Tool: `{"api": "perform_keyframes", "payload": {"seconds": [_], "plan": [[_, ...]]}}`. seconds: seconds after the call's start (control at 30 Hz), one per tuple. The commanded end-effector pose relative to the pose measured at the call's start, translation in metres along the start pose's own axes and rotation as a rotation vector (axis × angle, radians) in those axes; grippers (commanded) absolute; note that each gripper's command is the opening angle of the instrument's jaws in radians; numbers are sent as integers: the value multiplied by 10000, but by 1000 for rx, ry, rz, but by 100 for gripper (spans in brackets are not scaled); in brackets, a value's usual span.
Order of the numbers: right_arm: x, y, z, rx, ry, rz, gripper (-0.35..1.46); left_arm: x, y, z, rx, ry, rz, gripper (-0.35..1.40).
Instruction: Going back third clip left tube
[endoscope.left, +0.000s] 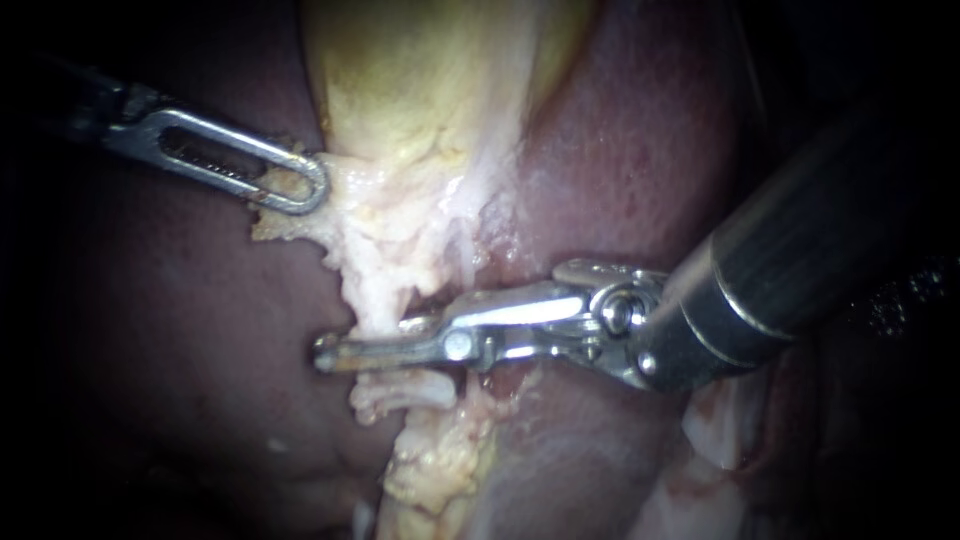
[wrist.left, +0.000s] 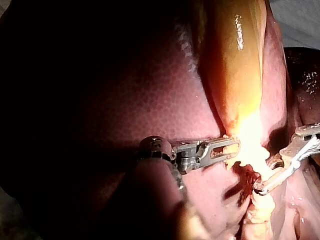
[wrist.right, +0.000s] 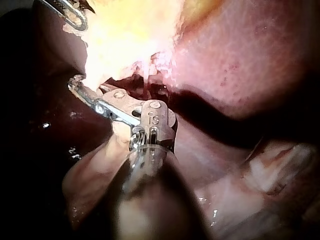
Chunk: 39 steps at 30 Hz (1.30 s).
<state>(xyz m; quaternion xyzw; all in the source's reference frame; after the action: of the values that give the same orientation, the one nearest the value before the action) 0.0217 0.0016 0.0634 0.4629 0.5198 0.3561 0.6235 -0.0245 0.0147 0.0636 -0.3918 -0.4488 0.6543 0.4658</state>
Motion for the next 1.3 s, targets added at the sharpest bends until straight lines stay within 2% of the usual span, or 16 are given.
{"api": "perform_keyframes", "payload": {"seconds": [0.03,0.07,0.13,0.17,0.27,0.4,0.57,0.83,1.07,1.3], "plan": [[-1,1,0,7,-2,1,-28,0,0,0,1,0,0,-35],[-2,3,1,22,-2,-11,-4,0,0,0,1,0,0,-35],[-3,7,4,34,6,-30,28,0,0,0,1,0,0,-35],[-4,10,6,33,6,-43,36,0,0,0,1,0,0,-35],[-8,18,11,30,6,-65,44,0,0,0,1,0,0,-35],[-14,31,15,28,7,-106,48,-1,1,0,1,0,0,-35],[-14,48,15,3,19,-186,50,-1,3,0,1,0,0,-35],[-12,74,-4,-45,37,-292,50,-2,8,-2,1,0,-2,-35],[-14,79,-25,-63,45,-339,50,-2,11,-4,0,0,-3,-35],[-21,68,-47,-53,30,-445,50,-2,11,-5,-1,-1,-2,-35]]}}
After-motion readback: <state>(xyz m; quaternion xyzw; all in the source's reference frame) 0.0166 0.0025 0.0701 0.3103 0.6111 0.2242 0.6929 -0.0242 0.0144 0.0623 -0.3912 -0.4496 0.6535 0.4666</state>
